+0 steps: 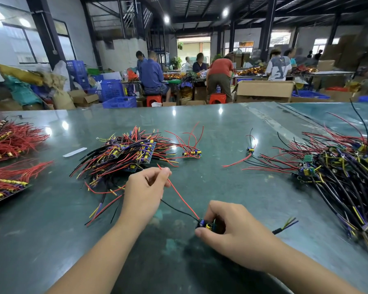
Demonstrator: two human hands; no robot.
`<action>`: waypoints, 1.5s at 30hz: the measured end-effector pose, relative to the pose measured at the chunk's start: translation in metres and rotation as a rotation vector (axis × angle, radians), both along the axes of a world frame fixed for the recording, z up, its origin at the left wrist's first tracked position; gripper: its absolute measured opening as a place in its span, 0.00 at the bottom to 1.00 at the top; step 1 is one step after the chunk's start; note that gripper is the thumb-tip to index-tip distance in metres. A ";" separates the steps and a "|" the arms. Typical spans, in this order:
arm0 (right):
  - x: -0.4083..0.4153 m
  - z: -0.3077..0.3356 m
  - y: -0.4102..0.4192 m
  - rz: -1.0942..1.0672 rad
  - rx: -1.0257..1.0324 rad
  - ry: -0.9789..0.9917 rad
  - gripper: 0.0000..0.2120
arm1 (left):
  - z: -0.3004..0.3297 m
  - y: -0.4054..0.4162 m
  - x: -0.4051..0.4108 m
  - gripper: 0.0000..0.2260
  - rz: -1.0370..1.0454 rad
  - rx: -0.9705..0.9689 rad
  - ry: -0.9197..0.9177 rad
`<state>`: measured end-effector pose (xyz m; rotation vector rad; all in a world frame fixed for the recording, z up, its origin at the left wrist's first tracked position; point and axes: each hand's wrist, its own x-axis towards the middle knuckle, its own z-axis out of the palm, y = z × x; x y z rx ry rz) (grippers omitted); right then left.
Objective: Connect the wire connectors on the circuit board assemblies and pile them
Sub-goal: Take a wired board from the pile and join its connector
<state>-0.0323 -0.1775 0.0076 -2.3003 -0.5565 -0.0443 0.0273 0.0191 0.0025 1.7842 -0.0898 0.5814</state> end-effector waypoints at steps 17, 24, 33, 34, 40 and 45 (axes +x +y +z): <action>0.010 -0.004 -0.010 -0.032 0.250 -0.005 0.08 | 0.012 -0.001 -0.009 0.17 -0.493 -0.760 0.240; 0.012 -0.003 -0.007 -0.108 0.357 -0.064 0.08 | -0.004 -0.030 -0.030 0.23 -0.821 -0.283 0.447; 0.010 -0.003 -0.008 -0.103 0.281 0.073 0.14 | -0.002 -0.028 -0.023 0.04 -0.550 -0.452 0.313; 0.009 -0.001 -0.008 -0.089 0.317 0.119 0.13 | -0.001 -0.028 -0.022 0.04 -0.547 -0.484 0.323; 0.010 0.003 -0.009 -0.084 0.651 0.263 0.17 | 0.003 -0.027 -0.023 0.05 -0.585 -0.611 0.348; 0.013 0.002 -0.005 -0.086 0.431 0.201 0.14 | 0.005 -0.024 -0.025 0.08 -0.612 -0.565 0.386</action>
